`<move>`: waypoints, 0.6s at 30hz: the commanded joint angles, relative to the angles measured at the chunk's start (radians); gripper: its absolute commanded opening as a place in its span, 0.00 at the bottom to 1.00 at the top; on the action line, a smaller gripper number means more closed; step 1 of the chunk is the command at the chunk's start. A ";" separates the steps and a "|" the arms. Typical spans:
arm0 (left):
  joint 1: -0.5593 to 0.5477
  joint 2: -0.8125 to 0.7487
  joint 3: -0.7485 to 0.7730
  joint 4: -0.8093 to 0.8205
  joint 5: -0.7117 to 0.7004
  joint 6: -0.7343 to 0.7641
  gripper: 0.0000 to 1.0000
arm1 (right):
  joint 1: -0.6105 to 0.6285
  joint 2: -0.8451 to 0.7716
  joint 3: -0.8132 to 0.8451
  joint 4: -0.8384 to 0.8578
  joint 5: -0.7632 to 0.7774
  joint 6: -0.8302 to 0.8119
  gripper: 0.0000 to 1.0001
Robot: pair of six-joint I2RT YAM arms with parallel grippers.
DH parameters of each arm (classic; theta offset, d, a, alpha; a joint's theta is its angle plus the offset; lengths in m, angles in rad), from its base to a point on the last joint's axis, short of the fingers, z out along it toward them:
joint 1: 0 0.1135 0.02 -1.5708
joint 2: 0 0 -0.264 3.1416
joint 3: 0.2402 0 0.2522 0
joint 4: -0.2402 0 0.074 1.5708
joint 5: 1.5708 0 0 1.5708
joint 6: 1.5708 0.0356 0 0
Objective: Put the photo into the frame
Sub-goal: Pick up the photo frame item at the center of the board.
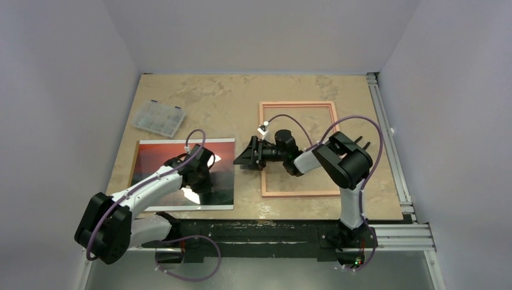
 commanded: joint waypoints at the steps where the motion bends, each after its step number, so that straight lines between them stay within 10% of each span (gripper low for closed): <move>1: -0.009 -0.001 -0.029 0.031 0.019 -0.005 0.09 | 0.036 0.053 0.005 -0.148 -0.004 -0.045 0.68; 18: -0.016 -0.235 -0.011 0.018 0.055 0.017 0.36 | 0.047 -0.030 0.042 -0.308 0.014 -0.134 0.03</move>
